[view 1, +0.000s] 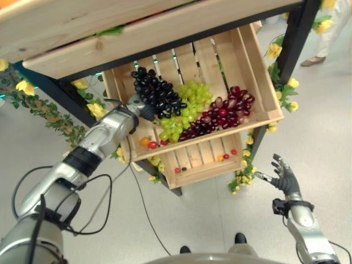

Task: Pick up the fruits from the basket on one side to the basket on the other side

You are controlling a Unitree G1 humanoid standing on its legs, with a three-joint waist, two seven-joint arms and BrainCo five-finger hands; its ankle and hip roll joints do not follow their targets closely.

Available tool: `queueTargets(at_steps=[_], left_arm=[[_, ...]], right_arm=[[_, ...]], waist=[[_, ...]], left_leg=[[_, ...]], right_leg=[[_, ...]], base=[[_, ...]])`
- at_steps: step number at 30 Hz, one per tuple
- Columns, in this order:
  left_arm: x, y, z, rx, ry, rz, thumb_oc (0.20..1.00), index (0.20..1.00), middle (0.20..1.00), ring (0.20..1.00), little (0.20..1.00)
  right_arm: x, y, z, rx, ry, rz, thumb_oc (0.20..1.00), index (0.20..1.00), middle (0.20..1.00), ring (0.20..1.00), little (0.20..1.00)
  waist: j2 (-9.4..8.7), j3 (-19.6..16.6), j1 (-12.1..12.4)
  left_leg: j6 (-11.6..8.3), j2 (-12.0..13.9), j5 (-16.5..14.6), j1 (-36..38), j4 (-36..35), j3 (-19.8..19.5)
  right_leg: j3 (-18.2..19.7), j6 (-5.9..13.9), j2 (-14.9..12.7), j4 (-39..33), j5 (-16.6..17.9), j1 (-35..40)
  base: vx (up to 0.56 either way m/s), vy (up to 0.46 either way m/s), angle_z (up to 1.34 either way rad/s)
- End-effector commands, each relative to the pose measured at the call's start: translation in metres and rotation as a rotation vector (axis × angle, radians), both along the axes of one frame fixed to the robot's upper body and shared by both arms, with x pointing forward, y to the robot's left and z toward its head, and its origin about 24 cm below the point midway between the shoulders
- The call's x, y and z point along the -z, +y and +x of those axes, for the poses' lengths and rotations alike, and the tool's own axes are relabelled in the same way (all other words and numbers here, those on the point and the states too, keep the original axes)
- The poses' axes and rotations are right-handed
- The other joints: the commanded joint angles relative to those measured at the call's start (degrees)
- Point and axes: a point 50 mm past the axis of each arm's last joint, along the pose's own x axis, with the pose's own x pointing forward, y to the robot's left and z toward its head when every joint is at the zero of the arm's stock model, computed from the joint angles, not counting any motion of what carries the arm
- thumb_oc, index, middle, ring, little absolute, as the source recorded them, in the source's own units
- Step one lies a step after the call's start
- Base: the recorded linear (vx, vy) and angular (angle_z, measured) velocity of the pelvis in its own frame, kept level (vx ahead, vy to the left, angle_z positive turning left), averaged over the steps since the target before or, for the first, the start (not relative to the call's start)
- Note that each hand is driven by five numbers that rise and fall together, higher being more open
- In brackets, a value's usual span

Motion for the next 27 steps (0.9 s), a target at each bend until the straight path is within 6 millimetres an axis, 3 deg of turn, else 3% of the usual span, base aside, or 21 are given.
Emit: queueTargets(at_steps=[1,4,9,13,17,21,24,27], left_arm=[[0.0,0.051,0.005,-0.193,0.144,-0.128,1.0,1.0,1.0,1.0,1.0],[0.01,0.048,-0.001,-0.165,0.232,-0.3,1.0,1.0,1.0,1.0,1.0],[0.011,0.047,-0.003,-0.172,0.189,-0.157,1.0,1.0,1.0,1.0,1.0],[-0.015,0.046,0.003,-0.178,-0.03,0.075,1.0,1.0,1.0,1.0,1.0],[-0.029,0.042,0.005,-0.156,-0.148,0.128,1.0,1.0,1.0,1.0,1.0],[-0.045,0.046,0.007,-0.184,-0.263,0.022,1.0,1.0,1.0,1.0,1.0],[-0.063,0.032,0.001,-0.072,-0.279,0.078,1.0,1.0,1.0,1.0,1.0],[-0.078,0.035,-0.003,-0.061,-0.31,0.047,1.0,1.0,1.0,1.0,1.0]], right_arm=[[-0.014,0.001,0.008,-0.013,-0.073,0.004,1.0,1.0,1.0,1.0,1.0],[-0.012,0.007,0.011,-0.04,-0.068,0.03,1.0,1.0,1.0,1.0,1.0],[-0.009,0.009,0.011,-0.069,-0.041,0.023,1.0,1.0,1.0,1.0,1.0],[-0.008,0.007,0.009,-0.081,-0.03,-0.01,1.0,1.0,1.0,1.0,1.0],[-0.011,0.004,0.006,-0.073,-0.043,-0.02,1.0,1.0,1.0,1.0,1.0],[-0.014,0.004,0.006,-0.073,-0.066,-0.011,1.0,1.0,1.0,1.0,1.0],[-0.013,-0.002,0.004,-0.048,-0.05,-0.014,1.0,1.0,1.0,1.0,1.0],[-0.011,0.0,0.004,-0.045,-0.051,-0.002,1.0,1.0,1.0,1.0,1.0]], waist=[[-1.96,-0.3,1.8],[-2.03,-0.6,1.9],[-2.46,-0.7,1.9],[-2.56,-0.6,2.0],[-2.37,-0.5,2.0],[-2.04,-0.5,1.9],[-1.5,-0.7,1.8],[-1.36,-1.0,2.0]], left_leg=[[-3.99,2.9,-2.9,0.6,1.3,0.4],[-4.03,3.1,-2.7,0.6,1.2,0.5],[-4.11,3.1,-2.6,0.7,1.1,0.5],[-4.28,3.3,-2.5,0.5,1.0,0.5],[-4.37,3.5,-2.5,0.7,0.9,0.7],[-4.46,3.4,-2.4,0.8,1.0,0.7],[-4.52,3.4,-2.3,0.8,0.7,0.6],[-4.53,3.3,-2.3,0.9,0.7,0.5]], right_leg=[[-2.6,4.01,-1.0,0.2,-3.6,0.2],[-2.7,3.96,-0.9,0.2,-3.5,0.3],[-2.6,3.93,-0.8,0.2,-3.6,0.2],[-3.0,3.97,-0.8,0.2,-3.7,0.2],[-3.3,4.02,-0.8,0.2,-3.8,0.2],[-3.3,3.98,-0.8,0.2,-3.8,0.3],[-3.6,4.04,-0.9,0.2,-3.8,0.4],[-3.8,4.11,-1.0,0.2,-3.9,0.5]], base=[[0.0,0.0,0.0],[0.0,0.0,0.0],[0.0,0.0,0.0],[0.0,0.0,0.0],[0.0,0.0,0.0],[0.0,0.0,0.0],[0.0,0.0,0.0],[0.0,0.0,0.0]])
